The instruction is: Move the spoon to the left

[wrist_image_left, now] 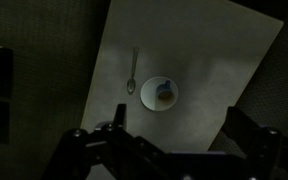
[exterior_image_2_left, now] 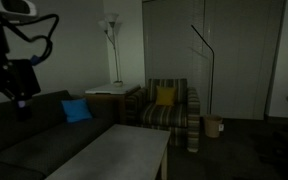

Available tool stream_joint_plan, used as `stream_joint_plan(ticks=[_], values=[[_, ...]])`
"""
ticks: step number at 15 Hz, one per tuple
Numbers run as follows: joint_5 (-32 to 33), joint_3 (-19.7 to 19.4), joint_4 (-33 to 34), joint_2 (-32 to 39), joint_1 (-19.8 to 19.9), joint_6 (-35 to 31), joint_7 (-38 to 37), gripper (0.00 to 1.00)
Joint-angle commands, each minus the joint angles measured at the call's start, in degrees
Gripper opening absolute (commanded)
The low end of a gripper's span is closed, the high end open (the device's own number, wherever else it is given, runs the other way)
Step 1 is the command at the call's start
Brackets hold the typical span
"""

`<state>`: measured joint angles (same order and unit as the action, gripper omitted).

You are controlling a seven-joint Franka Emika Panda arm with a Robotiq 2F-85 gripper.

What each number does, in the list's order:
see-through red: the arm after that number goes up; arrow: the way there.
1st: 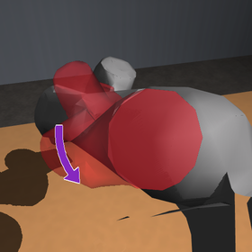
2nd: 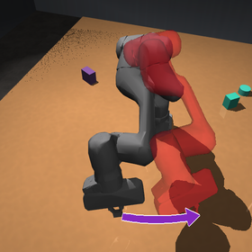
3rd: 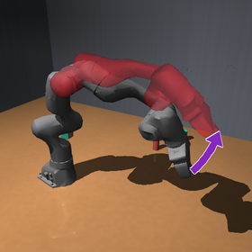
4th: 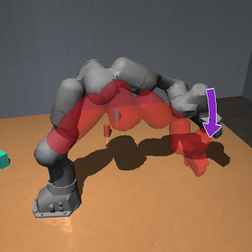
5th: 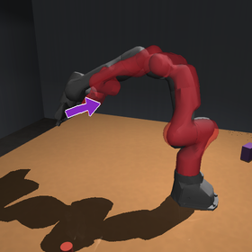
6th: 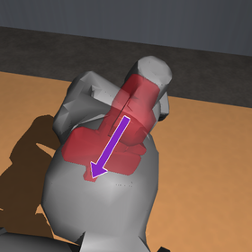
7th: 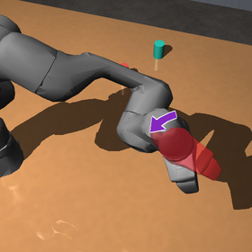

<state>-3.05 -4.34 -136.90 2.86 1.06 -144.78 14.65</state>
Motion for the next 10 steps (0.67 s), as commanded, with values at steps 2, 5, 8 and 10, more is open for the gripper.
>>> stream_joint_plan(ticks=[2, 5, 8, 10], values=[[-10.74, 2.37, 10.28, 15.33, 3.70, -3.47, 6.89, 1.00], [-14.11, 5.36, 16.88, 22.76, 6.78, -1.50, 8.30, 1.00], [-12.51, 6.96, 22.77, 28.99, 8.45, 0.65, 6.59, 1.00], [-11.21, 7.02, 26.17, 32.71, 8.61, 2.26, 5.05, 1.00]])
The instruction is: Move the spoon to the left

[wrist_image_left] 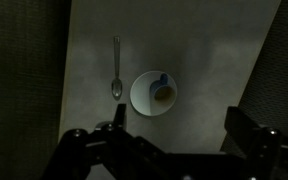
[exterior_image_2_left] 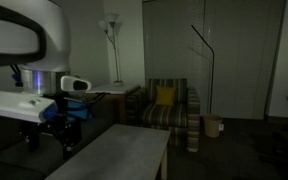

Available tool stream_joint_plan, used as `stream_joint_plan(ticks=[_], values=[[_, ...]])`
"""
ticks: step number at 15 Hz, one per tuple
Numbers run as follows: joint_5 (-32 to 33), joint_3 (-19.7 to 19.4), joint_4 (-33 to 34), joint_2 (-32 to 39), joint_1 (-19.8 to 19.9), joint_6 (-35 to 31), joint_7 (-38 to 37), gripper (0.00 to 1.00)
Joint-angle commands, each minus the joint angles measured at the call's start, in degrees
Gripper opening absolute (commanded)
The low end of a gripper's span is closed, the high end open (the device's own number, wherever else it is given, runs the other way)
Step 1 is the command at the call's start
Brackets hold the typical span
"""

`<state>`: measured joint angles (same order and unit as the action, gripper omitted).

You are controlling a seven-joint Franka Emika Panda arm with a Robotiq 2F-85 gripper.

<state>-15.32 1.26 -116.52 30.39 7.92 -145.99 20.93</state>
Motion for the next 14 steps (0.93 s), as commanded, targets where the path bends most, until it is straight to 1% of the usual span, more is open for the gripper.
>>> stream_joint_plan(ticks=[1, 4, 8, 11, 12, 14], values=[[1.64, 1.24, 7.23, 7.04, 1.54, 3.73, -2.01, 1.00], [3.16, 0.65, 11.51, 12.17, 0.66, 4.88, -4.98, 1.00], [6.68, 0.17, 17.56, 17.77, 0.08, 9.18, -8.11, 1.00], [9.25, 0.22, 20.54, 18.20, -0.25, 13.44, -8.02, 1.00], [8.38, 0.73, 18.01, 18.03, 0.31, 9.80, -7.89, 1.00], [8.87, 0.68, 19.66, 18.17, 0.14, 11.65, -7.84, 1.00]])
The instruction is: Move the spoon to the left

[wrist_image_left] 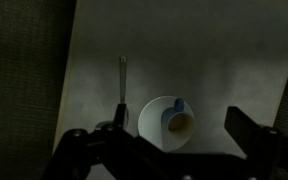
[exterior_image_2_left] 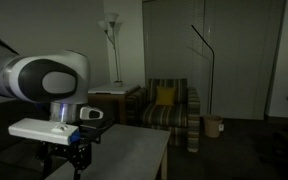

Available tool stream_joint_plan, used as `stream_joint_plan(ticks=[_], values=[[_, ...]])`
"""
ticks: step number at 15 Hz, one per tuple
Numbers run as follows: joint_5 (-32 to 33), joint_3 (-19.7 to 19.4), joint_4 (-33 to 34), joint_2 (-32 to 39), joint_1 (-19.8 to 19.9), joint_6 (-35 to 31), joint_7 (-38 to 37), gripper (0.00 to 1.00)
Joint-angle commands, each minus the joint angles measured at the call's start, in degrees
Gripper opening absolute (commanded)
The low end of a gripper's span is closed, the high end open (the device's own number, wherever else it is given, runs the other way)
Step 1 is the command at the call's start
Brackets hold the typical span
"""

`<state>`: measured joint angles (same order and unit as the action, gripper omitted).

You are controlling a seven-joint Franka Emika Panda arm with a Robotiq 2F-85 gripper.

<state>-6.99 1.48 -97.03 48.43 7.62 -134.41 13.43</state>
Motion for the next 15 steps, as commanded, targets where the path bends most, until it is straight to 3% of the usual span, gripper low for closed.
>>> stream_joint_plan(ticks=[1, 4, 7, 11, 15], values=[[0.56, 0.47, 0.49, 0.13, 0.42, 0.32, -0.33, 1.00], [0.91, 0.35, -0.01, 0.55, 0.07, -3.81, -0.10, 1.00], [0.41, 0.22, 3.84, 4.41, 0.84, -6.32, -1.11, 1.00], [0.36, 1.05, 9.59, 11.25, 2.13, -3.44, -0.36, 1.00], [2.16, -0.68, 17.73, 20.33, 0.62, -1.96, -2.15, 1.00]])
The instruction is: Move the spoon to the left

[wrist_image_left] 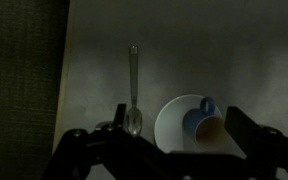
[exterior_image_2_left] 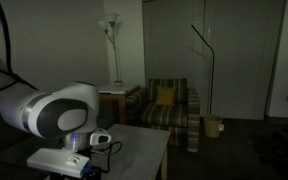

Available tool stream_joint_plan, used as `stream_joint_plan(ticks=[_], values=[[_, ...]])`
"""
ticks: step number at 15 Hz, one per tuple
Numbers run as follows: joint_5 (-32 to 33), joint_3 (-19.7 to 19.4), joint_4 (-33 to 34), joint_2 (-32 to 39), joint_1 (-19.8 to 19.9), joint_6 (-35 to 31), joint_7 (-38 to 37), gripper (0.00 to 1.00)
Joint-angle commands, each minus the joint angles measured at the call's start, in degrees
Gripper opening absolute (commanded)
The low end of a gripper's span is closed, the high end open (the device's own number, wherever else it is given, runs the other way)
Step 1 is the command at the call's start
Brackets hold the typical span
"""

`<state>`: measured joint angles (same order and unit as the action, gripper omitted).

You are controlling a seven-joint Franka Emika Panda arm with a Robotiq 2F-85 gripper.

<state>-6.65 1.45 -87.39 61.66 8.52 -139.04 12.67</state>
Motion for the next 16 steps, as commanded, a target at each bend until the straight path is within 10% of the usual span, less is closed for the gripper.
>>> stream_joint_plan(ticks=[1, 8, 9, 16], values=[[2.23, -1.02, 10.82, 9.55, -0.36, 3.76, -1.85, 1.00], [2.28, -0.16, 30.98, 25.20, 1.49, 15.86, 0.49, 1.00], [1.78, -1.64, 22.88, 21.01, -0.14, 8.50, -2.56, 1.00], [5.60, -3.31, 26.93, 23.41, -2.55, 8.33, -1.59, 1.00]])
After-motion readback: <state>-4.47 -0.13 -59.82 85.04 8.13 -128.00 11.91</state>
